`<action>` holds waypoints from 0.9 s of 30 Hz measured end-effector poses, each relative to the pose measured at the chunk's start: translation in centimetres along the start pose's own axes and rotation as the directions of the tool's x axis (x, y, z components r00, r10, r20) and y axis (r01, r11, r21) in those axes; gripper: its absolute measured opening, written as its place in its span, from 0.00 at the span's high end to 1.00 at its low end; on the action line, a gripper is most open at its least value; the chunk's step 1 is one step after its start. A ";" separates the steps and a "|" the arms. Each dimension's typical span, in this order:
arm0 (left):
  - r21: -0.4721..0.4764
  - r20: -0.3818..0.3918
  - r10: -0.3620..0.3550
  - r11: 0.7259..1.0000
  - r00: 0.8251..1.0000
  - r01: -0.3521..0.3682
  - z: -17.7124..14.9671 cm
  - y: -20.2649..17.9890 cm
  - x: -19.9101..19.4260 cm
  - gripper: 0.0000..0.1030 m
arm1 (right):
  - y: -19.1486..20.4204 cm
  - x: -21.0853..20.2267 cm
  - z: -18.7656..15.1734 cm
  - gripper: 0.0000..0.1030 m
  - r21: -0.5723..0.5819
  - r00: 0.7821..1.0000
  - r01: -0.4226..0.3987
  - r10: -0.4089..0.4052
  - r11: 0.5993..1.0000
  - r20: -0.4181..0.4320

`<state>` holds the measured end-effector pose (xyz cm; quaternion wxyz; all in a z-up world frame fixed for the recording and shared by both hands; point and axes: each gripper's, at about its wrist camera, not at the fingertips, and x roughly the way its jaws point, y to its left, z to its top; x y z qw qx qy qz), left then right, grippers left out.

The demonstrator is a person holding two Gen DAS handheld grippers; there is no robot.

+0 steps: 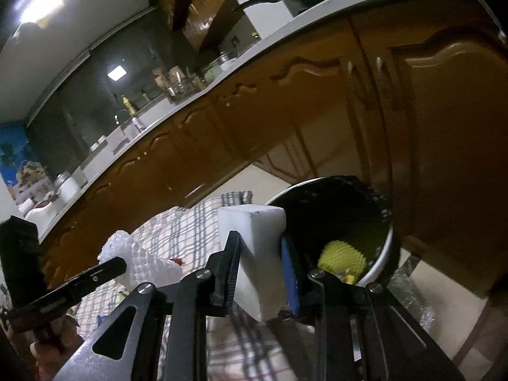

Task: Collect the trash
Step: 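Carry both items over the bin and open both grippers to drop them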

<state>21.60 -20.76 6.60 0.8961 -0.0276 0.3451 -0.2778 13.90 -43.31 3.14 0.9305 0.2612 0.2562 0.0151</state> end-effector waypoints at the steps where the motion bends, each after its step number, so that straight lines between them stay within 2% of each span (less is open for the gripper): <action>1: 0.009 -0.003 -0.001 1.000 1.000 0.001 0.3 -0.4 0.4 0.85 | -0.3 0.1 0.1 0.75 0.002 1.000 0.008 -0.008 1.000 0.000; 9: 0.040 -0.047 -0.025 0.999 0.999 0.027 1.7 -2.7 4.6 0.84 | -2.0 1.2 0.8 0.75 -0.017 0.996 0.084 -0.085 0.996 -0.009; 16: 0.045 -0.125 -0.041 0.998 0.991 0.047 2.5 -4.0 8.8 0.84 | -3.6 2.8 1.4 0.74 -0.012 0.989 0.133 -0.133 0.991 -0.057; 27: 0.027 -0.206 -0.025 0.999 0.978 0.031 2.2 -3.7 12.7 0.84 | -4.4 4.6 1.7 0.73 -0.014 0.984 0.142 -0.142 0.990 -0.106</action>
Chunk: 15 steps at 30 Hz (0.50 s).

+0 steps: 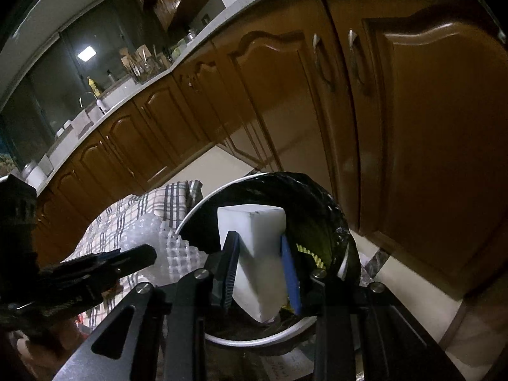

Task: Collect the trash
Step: 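Carry both items over the bin and open both grippers to drop them, then withdraw both grippers from the bin toward the table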

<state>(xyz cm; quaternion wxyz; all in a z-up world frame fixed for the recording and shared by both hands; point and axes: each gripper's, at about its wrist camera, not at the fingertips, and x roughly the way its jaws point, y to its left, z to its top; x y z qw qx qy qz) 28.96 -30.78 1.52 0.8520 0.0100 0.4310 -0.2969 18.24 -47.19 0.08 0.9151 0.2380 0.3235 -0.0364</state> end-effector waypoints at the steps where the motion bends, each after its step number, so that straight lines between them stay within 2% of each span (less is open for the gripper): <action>1: -0.001 -0.005 0.001 1.000 1.000 -0.001 0.0 0.1 0.2 0.84 | -0.1 0.1 0.0 0.73 0.002 1.000 0.001 -0.001 1.000 -0.002; 7: -0.009 -0.028 0.003 1.000 1.000 -0.004 0.1 0.1 1.0 0.78 | -0.3 0.7 0.3 0.67 0.009 1.000 -0.001 0.001 1.000 -0.016; 10: -0.016 -0.029 -0.001 1.000 1.000 0.000 0.1 0.0 1.0 0.55 | -0.6 0.7 0.4 0.59 0.026 1.000 -0.011 0.011 1.000 -0.014; 11: -0.017 -0.023 0.001 1.000 1.000 -0.001 0.0 0.0 0.9 0.46 | -0.7 0.5 0.4 0.51 0.032 1.000 -0.013 0.014 0.999 -0.008; 12: -0.016 -0.014 0.002 1.000 1.000 -0.002 0.0 0.0 0.6 0.44 | -0.7 0.5 0.4 0.48 0.034 1.000 -0.014 0.014 0.999 -0.004; 15: -0.022 -0.009 0.007 1.000 1.000 -0.007 -0.2 0.3 0.2 0.43 | -0.8 0.0 0.1 0.48 0.047 1.000 -0.022 0.021 0.999 0.010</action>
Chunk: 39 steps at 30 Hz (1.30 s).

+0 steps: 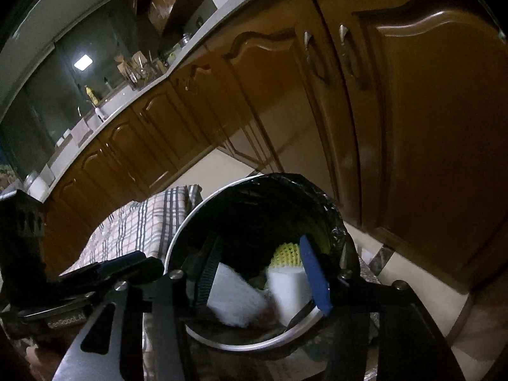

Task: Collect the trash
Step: 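Withdraw both grippers from the bin toward the table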

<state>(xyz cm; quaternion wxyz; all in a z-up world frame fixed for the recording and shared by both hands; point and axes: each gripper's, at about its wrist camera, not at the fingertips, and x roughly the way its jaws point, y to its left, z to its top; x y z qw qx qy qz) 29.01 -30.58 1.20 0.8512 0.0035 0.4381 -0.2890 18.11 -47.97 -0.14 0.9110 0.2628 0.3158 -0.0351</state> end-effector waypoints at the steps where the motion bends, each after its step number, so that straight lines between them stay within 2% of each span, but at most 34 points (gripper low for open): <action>1: -0.007 0.007 -0.004 1.000 1.000 0.004 -0.2 0.2 -0.5 0.43 | 0.0 -0.4 -0.1 0.48 0.006 1.000 -0.008 0.008 1.000 0.008; 4: -0.013 0.026 0.004 1.000 1.000 -0.004 -0.7 0.8 -1.8 0.43 | 0.3 -1.1 -0.2 0.41 0.015 0.999 -0.029 0.028 0.999 0.029; 6: -0.015 0.046 0.026 1.000 0.999 -0.025 -1.3 1.3 -2.9 0.40 | 0.6 -1.7 -0.5 0.27 0.020 0.998 -0.053 0.053 0.998 0.044; 8: -0.028 0.061 0.041 0.999 0.997 -0.040 -1.7 1.9 -3.9 0.36 | 1.3 -2.3 -1.0 0.20 0.013 0.995 -0.081 0.080 0.997 0.055; 11: -0.073 0.086 0.053 0.996 0.995 -0.047 -2.9 3.5 -5.7 0.36 | 2.4 -2.7 -1.7 0.16 0.003 0.992 -0.110 0.109 0.994 0.060; 18: -0.161 0.116 0.098 0.984 0.988 -0.079 -6.1 7.3 -9.4 0.35 | 5.5 -2.7 -4.0 0.15 -0.004 0.983 -0.180 0.180 0.984 0.039; 31: -0.261 0.152 0.179 0.956 0.972 -0.136 -11.0 12.9 -16.4 0.36 | 11.2 -3.4 -8.6 0.15 -0.067 0.960 -0.279 0.278 0.958 -0.036; 39: -0.264 0.165 0.237 0.946 0.957 -0.189 -14.9 15.2 -21.1 0.35 | 14.4 -4.8 -11.6 0.15 -0.130 0.943 -0.329 0.320 0.935 -0.087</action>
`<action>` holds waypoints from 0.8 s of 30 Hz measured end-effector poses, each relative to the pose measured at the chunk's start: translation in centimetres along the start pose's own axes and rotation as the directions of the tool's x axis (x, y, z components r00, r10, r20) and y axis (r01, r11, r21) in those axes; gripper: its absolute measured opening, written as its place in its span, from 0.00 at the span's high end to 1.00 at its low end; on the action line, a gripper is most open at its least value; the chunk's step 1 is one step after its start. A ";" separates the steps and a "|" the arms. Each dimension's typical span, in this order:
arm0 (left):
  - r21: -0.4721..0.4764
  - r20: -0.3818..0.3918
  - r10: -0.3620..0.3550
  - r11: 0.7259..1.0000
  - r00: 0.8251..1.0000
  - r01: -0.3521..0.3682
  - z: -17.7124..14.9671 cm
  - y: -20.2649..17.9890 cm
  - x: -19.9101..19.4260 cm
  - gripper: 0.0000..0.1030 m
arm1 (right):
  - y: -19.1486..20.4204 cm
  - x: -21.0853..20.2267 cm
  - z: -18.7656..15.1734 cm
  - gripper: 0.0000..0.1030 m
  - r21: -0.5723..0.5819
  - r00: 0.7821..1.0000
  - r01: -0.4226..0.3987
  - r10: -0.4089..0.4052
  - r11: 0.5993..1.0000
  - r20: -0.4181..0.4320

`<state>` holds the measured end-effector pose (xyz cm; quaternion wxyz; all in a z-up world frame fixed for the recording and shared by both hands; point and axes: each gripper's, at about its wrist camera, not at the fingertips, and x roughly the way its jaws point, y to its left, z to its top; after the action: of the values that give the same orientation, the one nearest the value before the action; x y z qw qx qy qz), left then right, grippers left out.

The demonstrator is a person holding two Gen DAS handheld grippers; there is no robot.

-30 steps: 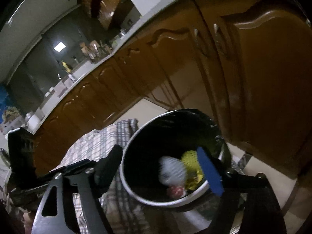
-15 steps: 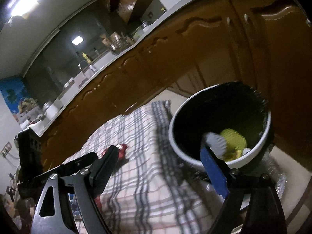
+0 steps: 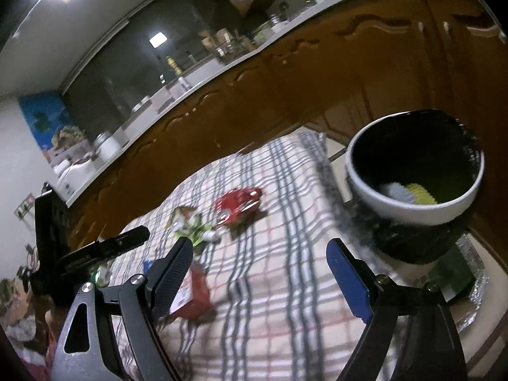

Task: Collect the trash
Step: 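Withdraw both grippers from the bin toward the table, then grasp the crumpled foil with the left gripper while the right grasps the white printed box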

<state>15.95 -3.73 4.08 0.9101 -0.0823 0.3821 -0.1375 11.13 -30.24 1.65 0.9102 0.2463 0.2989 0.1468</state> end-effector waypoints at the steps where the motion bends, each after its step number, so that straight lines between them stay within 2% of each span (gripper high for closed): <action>1: 0.002 -0.001 0.008 1.000 1.000 -0.008 -0.3 0.4 -0.4 0.35 | 0.5 0.0 -0.3 0.15 -0.012 1.000 -0.007 0.007 1.000 -0.005; 7: 0.011 -0.023 0.054 0.998 0.998 -0.054 -2.5 2.5 -2.3 0.35 | 4.3 0.7 -2.8 0.16 -0.112 0.997 -0.058 0.051 0.992 -0.059; 12: 0.076 -0.039 0.068 0.995 0.997 -0.065 -4.2 2.7 -3.0 0.35 | 6.9 2.4 -4.7 0.20 -0.202 0.991 -0.092 0.069 0.975 -0.116; 20: 0.203 -0.067 0.097 0.976 0.993 -0.081 -5.3 1.0 -1.3 0.38 | 6.3 3.5 -5.7 0.30 -0.199 0.987 -0.071 0.041 0.977 -0.152; 22: 0.229 -0.085 0.113 0.969 0.990 -0.091 -5.6 0.8 -0.4 0.51 | 6.1 3.4 -5.6 0.33 -0.196 0.988 -0.060 0.030 0.979 -0.150; 24: 0.237 -0.108 0.129 0.966 0.986 -0.100 -5.9 0.9 0.5 0.77 | 6.0 3.4 -5.5 0.36 -0.192 0.988 -0.057 0.028 0.980 -0.152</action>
<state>12.26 -3.27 -0.58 0.8947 0.0550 0.4229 -0.1329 9.64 -21.81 -0.58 0.9019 0.1505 0.3444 0.2129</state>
